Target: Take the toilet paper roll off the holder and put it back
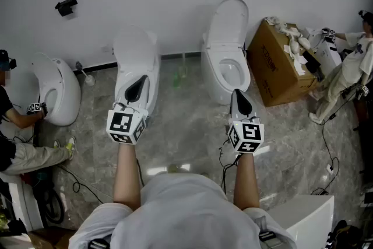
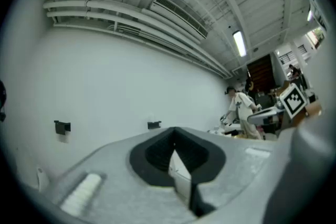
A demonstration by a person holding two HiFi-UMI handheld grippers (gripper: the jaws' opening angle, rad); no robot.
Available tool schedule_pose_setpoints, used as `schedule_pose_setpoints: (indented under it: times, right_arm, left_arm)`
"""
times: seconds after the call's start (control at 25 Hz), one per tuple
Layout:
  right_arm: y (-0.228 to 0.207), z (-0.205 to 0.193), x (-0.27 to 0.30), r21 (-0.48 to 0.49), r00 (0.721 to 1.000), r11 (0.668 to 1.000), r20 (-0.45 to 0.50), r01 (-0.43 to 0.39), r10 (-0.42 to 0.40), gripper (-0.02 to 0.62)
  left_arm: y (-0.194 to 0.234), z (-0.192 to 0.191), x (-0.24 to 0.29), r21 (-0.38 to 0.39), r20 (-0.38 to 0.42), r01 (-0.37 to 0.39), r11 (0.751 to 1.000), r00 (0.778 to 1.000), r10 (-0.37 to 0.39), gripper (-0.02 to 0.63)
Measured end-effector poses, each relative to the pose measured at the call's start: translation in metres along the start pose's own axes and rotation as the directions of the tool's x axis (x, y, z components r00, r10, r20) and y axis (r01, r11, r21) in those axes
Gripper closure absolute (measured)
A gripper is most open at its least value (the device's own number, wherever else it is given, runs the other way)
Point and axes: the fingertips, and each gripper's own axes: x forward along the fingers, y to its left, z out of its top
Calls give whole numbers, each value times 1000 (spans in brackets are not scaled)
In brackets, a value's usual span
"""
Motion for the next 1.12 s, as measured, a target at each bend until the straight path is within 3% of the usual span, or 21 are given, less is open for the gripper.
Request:
schedule_pose_setpoints:
  times: [0.84, 1.12]
  right_arm:
    - [28, 1, 9, 13, 1000, 1000, 3, 12, -12, 594]
    - [43, 0, 14, 10, 1000, 1000, -3, 30, -30, 594]
  left_arm:
    - [28, -4, -11, -33, 17, 4, 999, 1000, -4, 606]
    - [38, -12, -11, -52, 16, 41, 998, 999, -40, 606]
